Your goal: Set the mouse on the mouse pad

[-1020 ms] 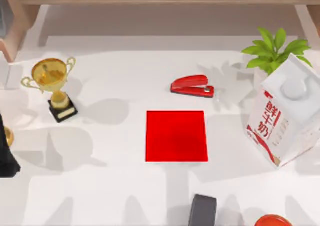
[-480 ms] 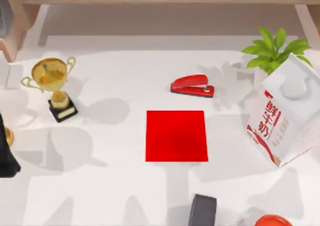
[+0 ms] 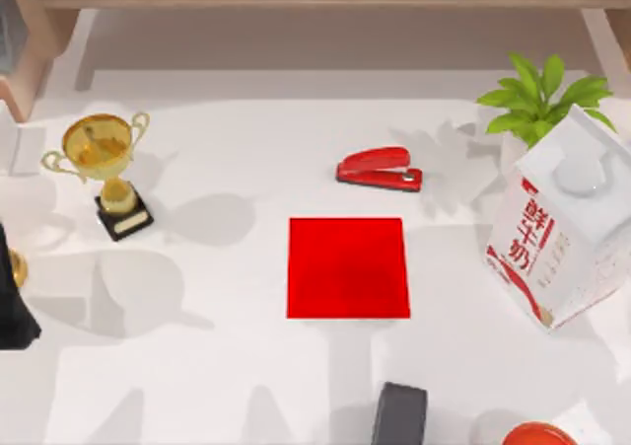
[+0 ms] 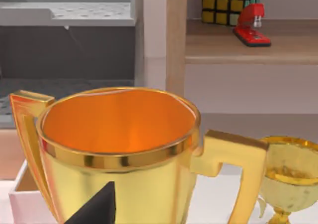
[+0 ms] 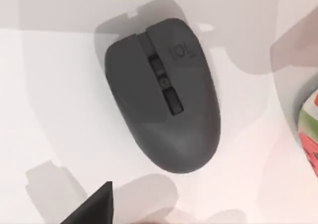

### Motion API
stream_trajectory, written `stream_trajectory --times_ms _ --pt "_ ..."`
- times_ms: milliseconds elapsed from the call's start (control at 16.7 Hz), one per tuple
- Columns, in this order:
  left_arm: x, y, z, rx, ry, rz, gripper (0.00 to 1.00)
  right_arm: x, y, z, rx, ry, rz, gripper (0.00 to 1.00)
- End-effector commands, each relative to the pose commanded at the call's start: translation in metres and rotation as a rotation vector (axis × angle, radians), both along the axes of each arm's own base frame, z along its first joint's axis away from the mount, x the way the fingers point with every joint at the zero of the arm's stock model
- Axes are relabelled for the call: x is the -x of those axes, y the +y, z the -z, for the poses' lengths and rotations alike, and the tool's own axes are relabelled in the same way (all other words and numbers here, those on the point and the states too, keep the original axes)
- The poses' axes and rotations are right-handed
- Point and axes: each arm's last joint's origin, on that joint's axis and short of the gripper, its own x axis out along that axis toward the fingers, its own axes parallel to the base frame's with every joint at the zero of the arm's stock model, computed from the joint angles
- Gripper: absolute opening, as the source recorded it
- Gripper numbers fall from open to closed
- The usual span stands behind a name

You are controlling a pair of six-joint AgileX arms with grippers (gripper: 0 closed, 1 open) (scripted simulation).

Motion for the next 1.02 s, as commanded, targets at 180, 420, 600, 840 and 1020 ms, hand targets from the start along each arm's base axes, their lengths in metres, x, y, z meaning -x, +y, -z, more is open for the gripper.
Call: stream_trajectory --times_ms 180,420,600,840,1020 --pt "0.0 0.0 0.0 0.0 0.0 0.0 1.0 -0.03 -0.017 0.018 0.007 0.175 -0.201 1.0" --pt "0.0 0.0 0.0 0.0 0.0 0.0 1.0 -0.051 -0.032 0.035 -0.016 0.297 -0.357 1.0" --pt "0.0 0.0 0.0 0.0 0.0 0.0 1.0 -0.053 -0.035 0.038 -0.021 0.313 -0.38 1.0" --pt "0.0 0.0 0.0 0.0 0.0 0.0 1.0 -0.053 -0.033 0.038 -0.02 0.311 -0.383 1.0" --pt "0.0 0.0 0.0 0.0 0.0 0.0 1.0 -0.054 -0.03 0.056 -0.021 0.313 -0.38 1.0"
